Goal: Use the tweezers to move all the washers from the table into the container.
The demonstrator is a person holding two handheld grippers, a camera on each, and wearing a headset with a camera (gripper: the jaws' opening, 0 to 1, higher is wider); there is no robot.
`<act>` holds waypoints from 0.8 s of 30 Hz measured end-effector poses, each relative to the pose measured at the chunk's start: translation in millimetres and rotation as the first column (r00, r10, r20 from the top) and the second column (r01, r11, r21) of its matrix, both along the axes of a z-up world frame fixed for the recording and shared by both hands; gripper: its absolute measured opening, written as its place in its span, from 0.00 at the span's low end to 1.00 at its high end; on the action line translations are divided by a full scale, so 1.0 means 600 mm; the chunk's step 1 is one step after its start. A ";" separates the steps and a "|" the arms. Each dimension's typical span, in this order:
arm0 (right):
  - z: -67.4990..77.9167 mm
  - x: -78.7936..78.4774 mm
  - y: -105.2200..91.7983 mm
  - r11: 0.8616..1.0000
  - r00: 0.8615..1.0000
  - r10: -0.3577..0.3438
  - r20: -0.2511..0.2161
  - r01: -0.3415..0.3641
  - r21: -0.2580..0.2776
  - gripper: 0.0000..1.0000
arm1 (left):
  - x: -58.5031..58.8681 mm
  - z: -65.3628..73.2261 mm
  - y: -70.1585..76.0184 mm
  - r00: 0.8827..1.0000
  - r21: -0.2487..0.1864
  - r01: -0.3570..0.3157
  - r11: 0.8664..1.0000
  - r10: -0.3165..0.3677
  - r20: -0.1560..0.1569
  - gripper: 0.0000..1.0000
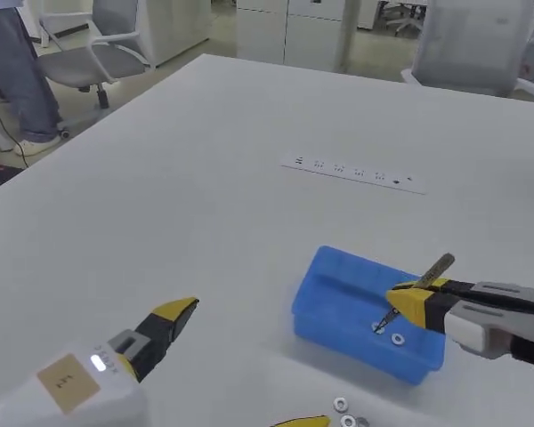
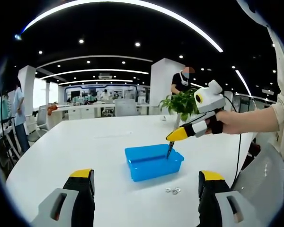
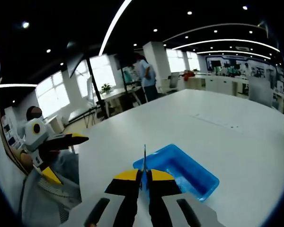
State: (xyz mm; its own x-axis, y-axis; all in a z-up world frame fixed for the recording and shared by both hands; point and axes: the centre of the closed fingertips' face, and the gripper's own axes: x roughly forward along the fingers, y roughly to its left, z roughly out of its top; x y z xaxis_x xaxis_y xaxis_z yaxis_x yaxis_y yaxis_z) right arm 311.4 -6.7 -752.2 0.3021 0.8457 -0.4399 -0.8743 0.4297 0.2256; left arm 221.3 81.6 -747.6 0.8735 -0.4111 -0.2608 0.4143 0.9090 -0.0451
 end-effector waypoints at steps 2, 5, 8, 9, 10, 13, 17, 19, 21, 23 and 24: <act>-0.002 -0.009 0.002 1.000 1.000 0.007 -0.008 -0.007 0.003 0.04 | 0.000 0.000 0.000 1.000 -0.001 0.001 1.000 -0.001 0.000 0.93; -0.010 -0.021 0.003 1.000 1.000 0.018 -0.024 -0.018 0.000 0.04 | 0.000 0.001 -0.001 1.000 -0.002 0.002 1.000 -0.002 0.000 0.93; -0.021 -0.028 0.004 1.000 0.999 0.026 -0.040 -0.027 -0.004 0.04 | 0.000 0.000 -0.001 1.000 -0.001 0.002 1.000 -0.002 -0.001 0.93; -0.027 -0.033 0.004 0.999 0.998 0.032 -0.047 -0.033 -0.007 0.04 | 0.000 0.000 -0.001 1.000 -0.002 0.003 1.000 -0.003 0.000 0.93; -0.033 -0.037 0.004 0.999 0.998 0.040 -0.054 -0.041 -0.012 0.04 | 0.000 0.001 -0.001 1.000 -0.001 0.002 1.000 -0.002 0.000 0.93; -0.049 -0.045 0.002 0.998 0.997 0.054 -0.064 -0.056 -0.033 0.04 | 0.000 0.000 -0.002 1.000 -0.002 0.004 1.000 -0.004 -0.002 0.93; -0.064 -0.058 0.003 0.997 0.994 0.067 -0.082 -0.070 -0.040 0.04 | 0.000 -0.002 -0.002 1.000 -0.002 0.005 1.000 -0.005 -0.006 0.92; -0.072 -0.065 0.003 0.996 0.993 0.075 -0.095 -0.080 -0.045 0.04 | 0.000 -0.002 -0.002 1.000 0.001 0.004 1.000 -0.004 -0.007 0.92; -0.081 -0.070 0.001 0.994 0.991 0.085 -0.108 -0.092 -0.056 0.04 | -0.001 -0.002 -0.002 1.000 -0.001 0.006 1.000 -0.006 -0.007 0.92; -0.087 -0.071 0.000 0.994 0.989 0.086 -0.120 -0.094 -0.057 0.04 | -0.001 -0.002 -0.002 1.000 0.001 0.005 1.000 -0.005 -0.008 0.92; -0.090 -0.072 -0.001 0.994 0.988 0.088 -0.125 -0.095 -0.057 0.04 | -0.001 -0.003 -0.003 1.000 0.000 0.007 1.000 -0.007 -0.009 0.92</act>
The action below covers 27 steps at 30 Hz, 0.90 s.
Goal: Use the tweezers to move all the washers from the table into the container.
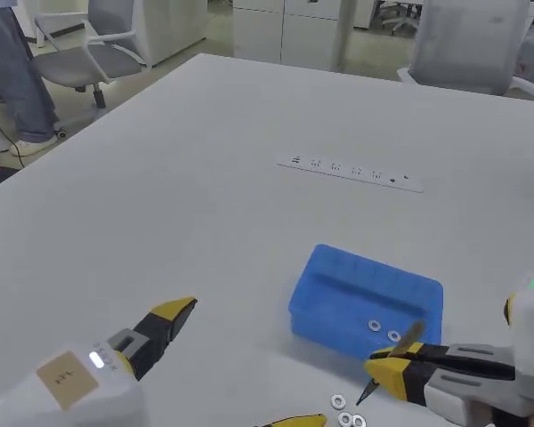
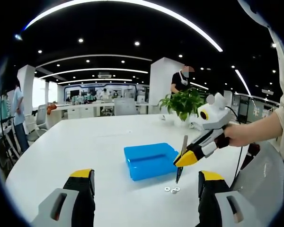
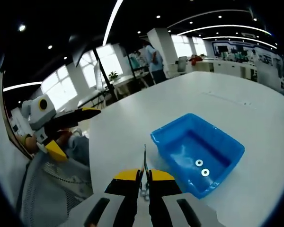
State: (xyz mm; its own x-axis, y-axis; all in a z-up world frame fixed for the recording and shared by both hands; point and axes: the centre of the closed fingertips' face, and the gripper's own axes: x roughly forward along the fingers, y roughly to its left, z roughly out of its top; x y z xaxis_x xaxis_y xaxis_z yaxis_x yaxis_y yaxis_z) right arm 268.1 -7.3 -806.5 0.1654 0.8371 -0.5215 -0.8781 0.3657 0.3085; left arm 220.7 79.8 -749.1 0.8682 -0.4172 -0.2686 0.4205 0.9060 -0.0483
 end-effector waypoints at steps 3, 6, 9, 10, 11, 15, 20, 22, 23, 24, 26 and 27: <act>-0.010 -0.002 -0.002 1.000 1.000 0.006 -0.014 -0.006 -0.006 0.04 | 0.000 0.000 0.000 1.000 0.003 0.001 1.000 -0.001 0.001 0.92; -0.019 -0.005 -0.002 1.000 1.000 0.025 -0.016 -0.025 -0.013 0.04 | 0.000 0.000 0.000 1.000 0.002 0.001 1.000 -0.001 0.000 0.92; -0.026 -0.008 -0.002 0.998 0.998 0.055 -0.014 -0.055 -0.025 0.04 | 0.000 -0.001 0.000 1.000 0.002 0.001 1.000 -0.001 -0.001 0.92; -0.027 -0.009 -0.002 0.997 0.998 0.065 -0.009 -0.065 -0.030 0.04 | 0.000 -0.001 0.000 1.000 0.002 0.000 1.000 0.000 0.000 0.92; -0.028 -0.012 0.000 0.996 0.997 0.081 0.001 -0.081 -0.036 0.04 | 0.000 0.000 0.000 1.000 0.002 -0.001 1.000 0.001 0.001 0.92; -0.033 -0.018 0.003 0.991 0.992 0.122 0.020 -0.121 -0.058 0.04 | 0.000 -0.001 0.001 1.000 0.001 -0.002 1.000 0.002 0.001 0.92; -0.039 -0.026 0.005 0.979 0.982 0.181 0.059 -0.174 -0.104 0.04 | 0.000 -0.001 0.001 1.000 0.002 -0.001 1.000 0.001 -0.001 0.92; -0.038 -0.031 0.007 0.975 0.977 0.200 0.070 -0.192 -0.108 0.04 | 0.000 -0.001 0.001 1.000 0.002 -0.001 1.000 0.001 -0.002 0.92; -0.036 -0.034 0.009 0.974 0.975 0.208 0.076 -0.200 -0.107 0.04 | 0.000 -0.002 0.000 1.000 0.002 0.000 1.000 0.000 -0.002 0.92; -0.036 -0.035 0.009 0.973 0.973 0.214 0.081 -0.205 -0.110 0.04 | 0.000 -0.001 0.000 1.000 0.001 0.001 1.000 -0.001 -0.002 0.92; -0.037 -0.034 0.009 0.972 0.973 0.216 0.080 -0.207 -0.109 0.04 | 0.000 -0.002 -0.001 1.000 0.003 0.003 1.000 -0.003 -0.002 0.92; -0.038 -0.035 0.009 0.972 0.973 0.217 0.082 -0.208 -0.109 0.04 | 0.000 -0.002 -0.001 1.000 0.004 0.003 1.000 -0.003 -0.003 0.92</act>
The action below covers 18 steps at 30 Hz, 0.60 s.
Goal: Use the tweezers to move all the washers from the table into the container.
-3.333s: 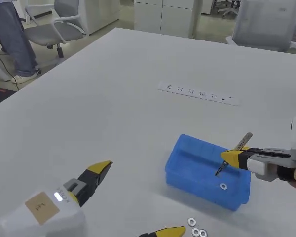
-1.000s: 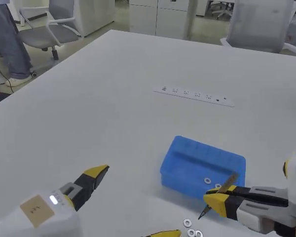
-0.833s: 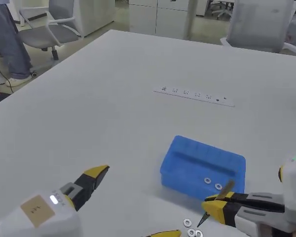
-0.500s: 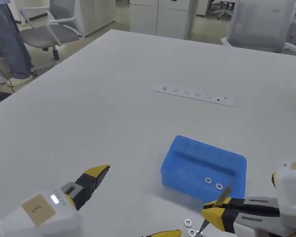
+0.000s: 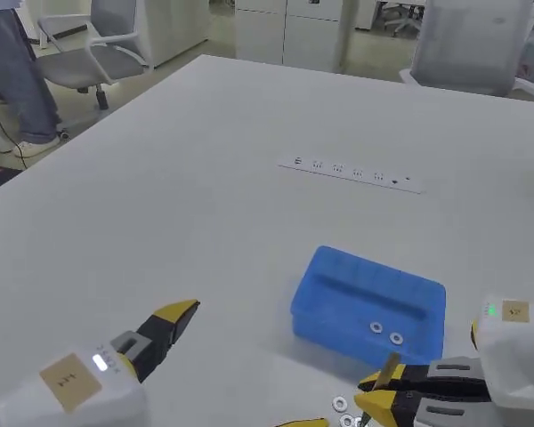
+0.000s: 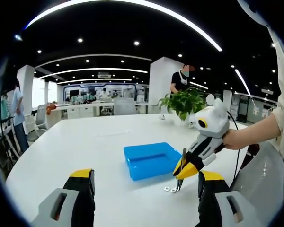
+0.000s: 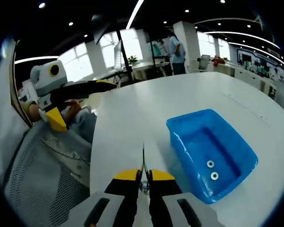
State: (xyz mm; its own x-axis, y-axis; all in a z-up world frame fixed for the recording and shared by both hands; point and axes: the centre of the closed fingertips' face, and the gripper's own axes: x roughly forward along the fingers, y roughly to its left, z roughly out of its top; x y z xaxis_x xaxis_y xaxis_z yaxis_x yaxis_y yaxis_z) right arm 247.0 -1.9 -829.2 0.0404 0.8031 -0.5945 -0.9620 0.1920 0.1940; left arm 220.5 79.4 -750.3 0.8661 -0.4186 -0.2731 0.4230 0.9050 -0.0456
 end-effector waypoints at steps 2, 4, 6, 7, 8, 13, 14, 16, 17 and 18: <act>0.001 -0.001 0.001 1.000 1.000 0.001 0.002 -0.001 0.006 0.04 | 0.000 0.000 0.000 1.000 0.000 0.000 1.000 0.000 0.000 0.92; 0.001 -0.003 0.000 1.000 1.000 0.016 0.024 -0.016 -0.003 0.04 | 0.000 0.000 0.000 1.000 0.000 0.001 1.000 -0.001 0.000 0.92; 0.000 -0.008 -0.001 0.999 0.997 0.050 0.063 -0.049 -0.022 0.04 | 0.000 0.000 -0.001 1.000 0.001 0.003 1.000 -0.003 -0.001 0.92; -0.001 -0.012 -0.001 0.998 0.995 0.063 0.072 -0.061 -0.030 0.04 | 0.000 0.000 -0.001 1.000 0.002 0.003 1.000 -0.003 -0.001 0.92; -0.004 -0.017 -0.002 0.995 0.992 0.087 0.095 -0.083 -0.047 0.04 | 0.000 0.000 -0.001 1.000 0.004 0.003 1.000 -0.003 -0.001 0.92; -0.013 -0.031 -0.002 0.986 0.970 0.146 0.196 -0.126 -0.112 0.04 | 0.000 0.000 0.000 1.000 0.003 0.002 1.000 -0.002 -0.001 0.92; -0.014 -0.030 0.001 0.986 0.970 0.145 0.197 -0.126 -0.106 0.03 | 0.000 0.000 -0.001 1.000 0.003 0.003 1.000 -0.003 -0.002 0.92; -0.013 -0.029 0.005 0.986 0.965 0.148 0.215 -0.127 -0.110 0.03 | 0.000 -0.001 -0.002 1.000 0.006 0.006 1.000 -0.006 -0.001 0.92; -0.014 -0.031 0.005 0.985 0.962 0.156 0.224 -0.133 -0.114 0.03 | 0.000 -0.001 -0.002 1.000 0.005 0.007 1.000 -0.007 -0.001 0.92; -0.014 -0.029 0.005 0.986 0.961 0.148 0.235 -0.124 -0.113 0.03 | 0.000 -0.001 -0.001 1.000 0.007 0.007 1.000 -0.007 -0.002 0.92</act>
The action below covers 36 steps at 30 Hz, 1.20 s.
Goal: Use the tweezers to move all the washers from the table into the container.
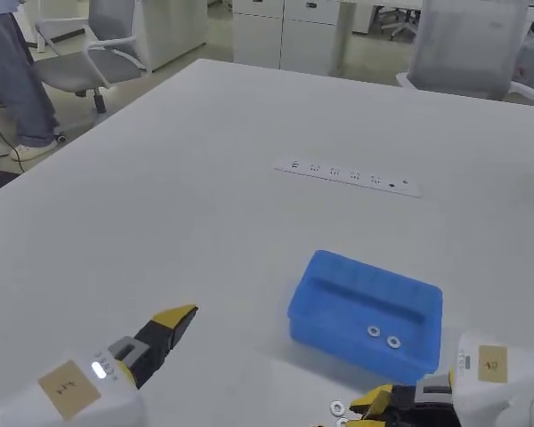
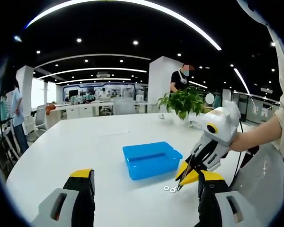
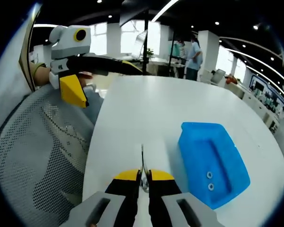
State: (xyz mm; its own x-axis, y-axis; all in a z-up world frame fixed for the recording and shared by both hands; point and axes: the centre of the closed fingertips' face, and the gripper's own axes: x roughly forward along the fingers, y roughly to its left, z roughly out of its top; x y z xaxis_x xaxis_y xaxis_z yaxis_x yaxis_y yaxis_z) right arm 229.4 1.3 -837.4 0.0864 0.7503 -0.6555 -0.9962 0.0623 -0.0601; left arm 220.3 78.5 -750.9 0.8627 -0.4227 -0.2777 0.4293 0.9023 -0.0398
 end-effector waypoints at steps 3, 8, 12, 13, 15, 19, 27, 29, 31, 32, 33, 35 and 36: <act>0.000 0.009 -0.003 0.998 0.998 -0.055 -0.010 0.055 0.009 0.02 | 0.000 0.001 0.002 1.000 -0.001 -0.006 1.000 0.006 0.003 0.92; 0.004 0.026 -0.002 0.979 0.971 -0.188 -0.150 0.198 0.055 0.01 | 0.001 0.003 0.004 1.000 -0.005 -0.013 1.000 0.013 0.009 0.92; 0.016 0.047 -0.010 0.950 0.937 -0.271 -0.221 0.297 0.099 0.02 | 0.000 0.003 0.004 1.000 -0.004 -0.013 1.000 0.013 0.011 0.93; 0.023 0.049 -0.010 0.945 0.932 -0.273 -0.240 0.307 0.118 0.02 | 0.001 0.004 0.005 1.000 -0.005 -0.014 1.000 0.014 0.011 0.93; 0.038 0.056 -0.012 0.932 0.923 -0.280 -0.263 0.327 0.156 0.02 | 0.001 0.004 0.005 1.000 -0.008 -0.017 1.000 0.017 0.011 0.93; 0.053 0.062 -0.017 0.931 0.922 -0.284 -0.262 0.331 0.155 0.02 | 0.000 0.004 0.004 1.000 -0.007 -0.011 1.000 0.012 0.011 0.92; 0.094 0.076 -0.013 0.900 0.882 -0.294 -0.368 0.386 0.205 0.02 | 0.000 0.005 0.003 1.000 -0.012 -0.009 1.000 0.009 0.012 0.92; 0.105 0.083 -0.010 0.887 0.865 -0.294 -0.406 0.405 0.221 0.02 | 0.000 0.004 0.002 1.000 -0.009 -0.007 1.000 0.007 0.011 0.92; 0.112 0.090 -0.009 0.875 0.847 -0.303 -0.437 0.428 0.224 0.02 | 0.000 0.005 0.001 1.000 -0.012 -0.004 1.000 0.004 0.013 0.92; 0.114 0.100 -0.011 0.867 0.838 -0.311 -0.449 0.444 0.228 0.03 | 0.000 0.005 0.001 1.000 -0.011 -0.004 1.000 0.004 0.013 0.92; 0.117 0.108 -0.012 0.862 0.833 -0.314 -0.455 0.451 0.231 0.03 | 0.000 0.005 0.001 1.000 -0.013 -0.005 1.000 0.005 0.012 0.92; 0.122 0.117 -0.012 0.853 0.823 -0.323 -0.468 0.467 0.233 0.03 | 0.001 0.006 0.002 1.000 -0.016 -0.006 1.000 0.007 0.014 0.92; 0.126 0.123 -0.011 0.848 0.818 -0.326 -0.474 0.475 0.237 0.03 | 0.001 0.006 0.002 1.000 -0.016 -0.007 1.000 0.007 0.015 0.92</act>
State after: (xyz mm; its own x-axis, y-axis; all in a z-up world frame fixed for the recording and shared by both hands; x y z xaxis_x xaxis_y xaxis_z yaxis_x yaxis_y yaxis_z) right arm 303.2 -5.3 -761.9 0.2141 0.8822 -0.4195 -0.8051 0.4025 0.4356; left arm 220.8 79.9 -747.3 0.8697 -0.4209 -0.2579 0.4237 0.9046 -0.0476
